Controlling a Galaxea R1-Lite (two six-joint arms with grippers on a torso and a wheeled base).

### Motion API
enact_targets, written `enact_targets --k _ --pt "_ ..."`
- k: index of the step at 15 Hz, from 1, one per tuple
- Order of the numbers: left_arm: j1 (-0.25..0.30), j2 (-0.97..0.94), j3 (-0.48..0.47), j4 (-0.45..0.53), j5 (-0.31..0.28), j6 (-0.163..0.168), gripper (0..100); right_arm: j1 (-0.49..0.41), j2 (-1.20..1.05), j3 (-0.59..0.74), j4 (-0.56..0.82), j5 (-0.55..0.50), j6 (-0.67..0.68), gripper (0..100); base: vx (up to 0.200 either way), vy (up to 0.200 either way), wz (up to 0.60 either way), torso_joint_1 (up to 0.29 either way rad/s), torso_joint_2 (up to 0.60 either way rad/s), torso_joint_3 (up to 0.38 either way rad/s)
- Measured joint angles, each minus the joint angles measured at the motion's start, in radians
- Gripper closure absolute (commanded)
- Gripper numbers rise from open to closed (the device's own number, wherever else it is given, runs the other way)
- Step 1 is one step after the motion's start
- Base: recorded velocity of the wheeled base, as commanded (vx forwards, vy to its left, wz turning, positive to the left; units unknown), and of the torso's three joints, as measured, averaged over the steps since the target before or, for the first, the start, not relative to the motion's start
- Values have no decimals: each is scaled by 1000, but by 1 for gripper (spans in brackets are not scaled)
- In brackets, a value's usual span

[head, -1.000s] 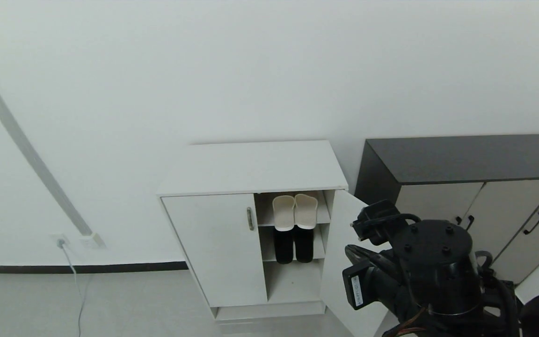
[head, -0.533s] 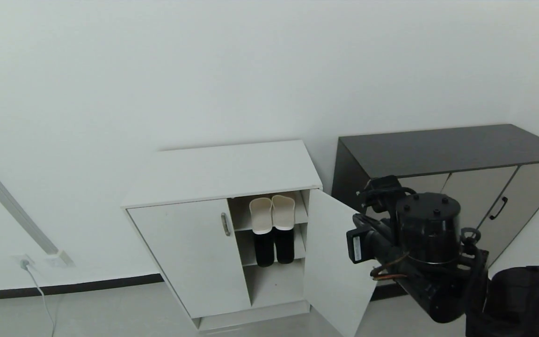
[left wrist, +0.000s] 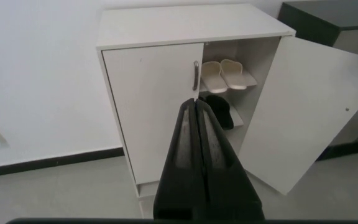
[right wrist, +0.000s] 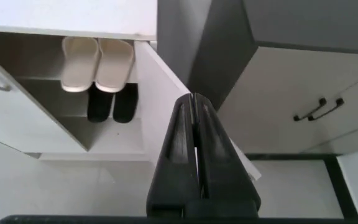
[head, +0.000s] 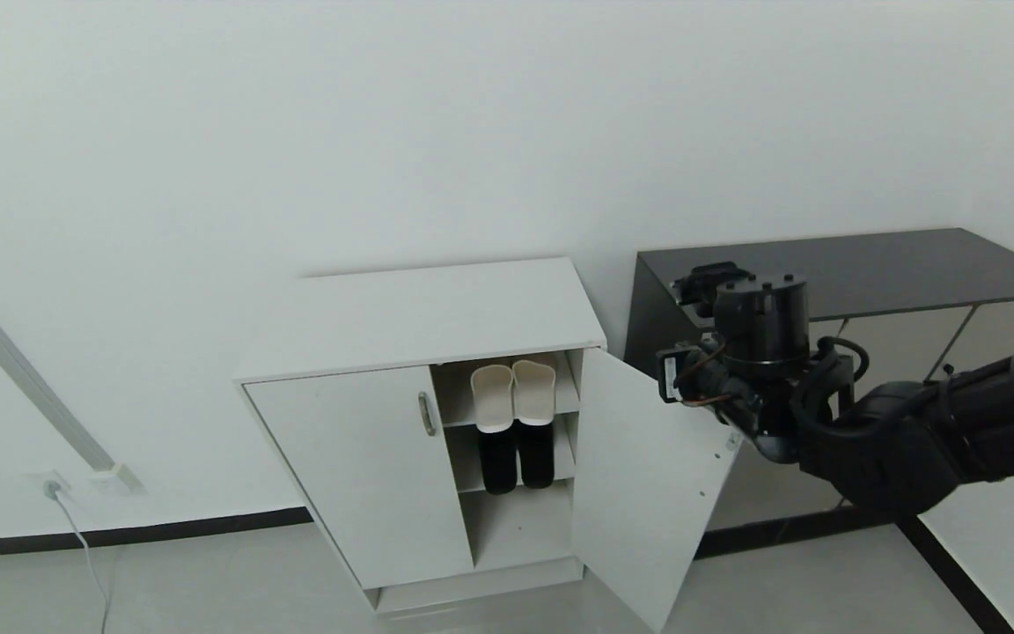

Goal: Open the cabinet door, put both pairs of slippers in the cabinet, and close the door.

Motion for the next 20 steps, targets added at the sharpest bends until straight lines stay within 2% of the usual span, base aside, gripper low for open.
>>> enact_targets --k 4,10,15,20 --pt "0 0 -1 0 0 0 100 -69 33 -136 79 47 5 100 0 0 0 0 0 0" --pt "0 0 0 0 0 0 100 -206 167 -329 211 229 107 100 0 0 0 0 0 0" --pt "0 0 0 0 0 -1 100 -289 283 -391 214 280 119 100 0 0 0 0 0 0" --pt "0 0 0 0 0 -3 100 -322 379 -457 214 285 136 100 0 0 0 0 0 0"
